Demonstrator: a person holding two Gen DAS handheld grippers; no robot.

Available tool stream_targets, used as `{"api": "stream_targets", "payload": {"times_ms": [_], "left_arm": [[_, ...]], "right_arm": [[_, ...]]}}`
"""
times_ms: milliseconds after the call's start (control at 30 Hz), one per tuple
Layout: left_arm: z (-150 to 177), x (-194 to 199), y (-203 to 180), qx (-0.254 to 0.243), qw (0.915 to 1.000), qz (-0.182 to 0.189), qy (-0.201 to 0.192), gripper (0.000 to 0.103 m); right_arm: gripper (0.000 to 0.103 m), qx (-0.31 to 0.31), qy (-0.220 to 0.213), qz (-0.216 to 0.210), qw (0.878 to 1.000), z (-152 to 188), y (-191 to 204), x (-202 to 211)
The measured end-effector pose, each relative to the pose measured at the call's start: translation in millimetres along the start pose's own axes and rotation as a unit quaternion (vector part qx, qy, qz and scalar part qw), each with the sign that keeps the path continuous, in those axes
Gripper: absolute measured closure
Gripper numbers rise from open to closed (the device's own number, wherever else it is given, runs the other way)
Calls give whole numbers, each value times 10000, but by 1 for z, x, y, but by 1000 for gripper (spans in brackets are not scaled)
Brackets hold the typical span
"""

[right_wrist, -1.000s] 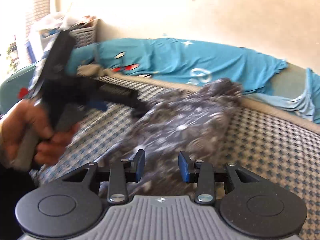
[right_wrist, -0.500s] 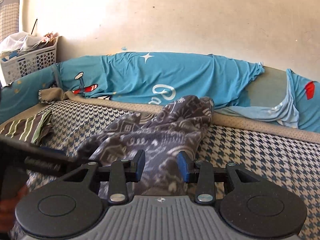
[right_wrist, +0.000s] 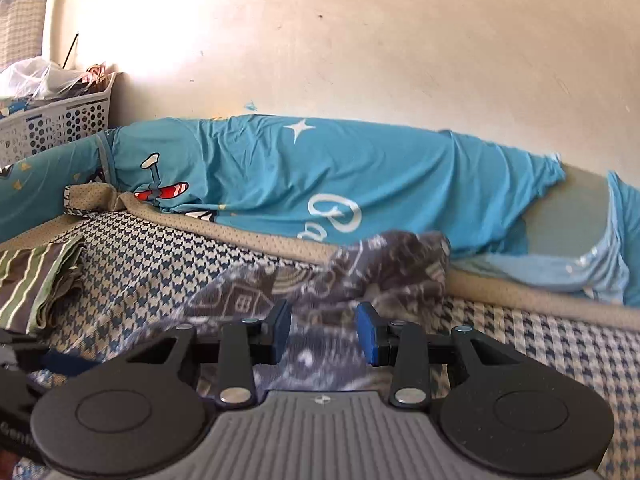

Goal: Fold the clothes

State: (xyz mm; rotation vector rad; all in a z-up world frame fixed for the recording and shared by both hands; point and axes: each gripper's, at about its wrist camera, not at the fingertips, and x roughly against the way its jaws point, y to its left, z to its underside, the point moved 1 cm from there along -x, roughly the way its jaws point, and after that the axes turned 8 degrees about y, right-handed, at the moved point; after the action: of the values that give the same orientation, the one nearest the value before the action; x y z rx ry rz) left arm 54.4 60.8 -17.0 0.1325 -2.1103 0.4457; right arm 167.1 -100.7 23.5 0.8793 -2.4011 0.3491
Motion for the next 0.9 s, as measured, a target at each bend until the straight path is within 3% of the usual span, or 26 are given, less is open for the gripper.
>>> {"api": "stream_targets", "payload": {"times_ms": [300, 600, 833, 900], "left_arm": [[1, -4, -6, -84, 9999, 25, 138, 0], [1, -8, -9, -85, 9996, 70, 263, 0], [2, -11, -10, -34, 9993, 109, 368, 0], [2, -11, -11, -51, 9992, 108, 376, 0]], "right_arm": [[67, 353, 32, 147, 9993, -29, 1, -45], [68, 501, 533, 260, 9970, -38, -6, -94], [96, 192, 1076, 138, 9939, -34, -14, -116], [97, 134, 1140, 108, 9933, -34, -15, -120]]}}
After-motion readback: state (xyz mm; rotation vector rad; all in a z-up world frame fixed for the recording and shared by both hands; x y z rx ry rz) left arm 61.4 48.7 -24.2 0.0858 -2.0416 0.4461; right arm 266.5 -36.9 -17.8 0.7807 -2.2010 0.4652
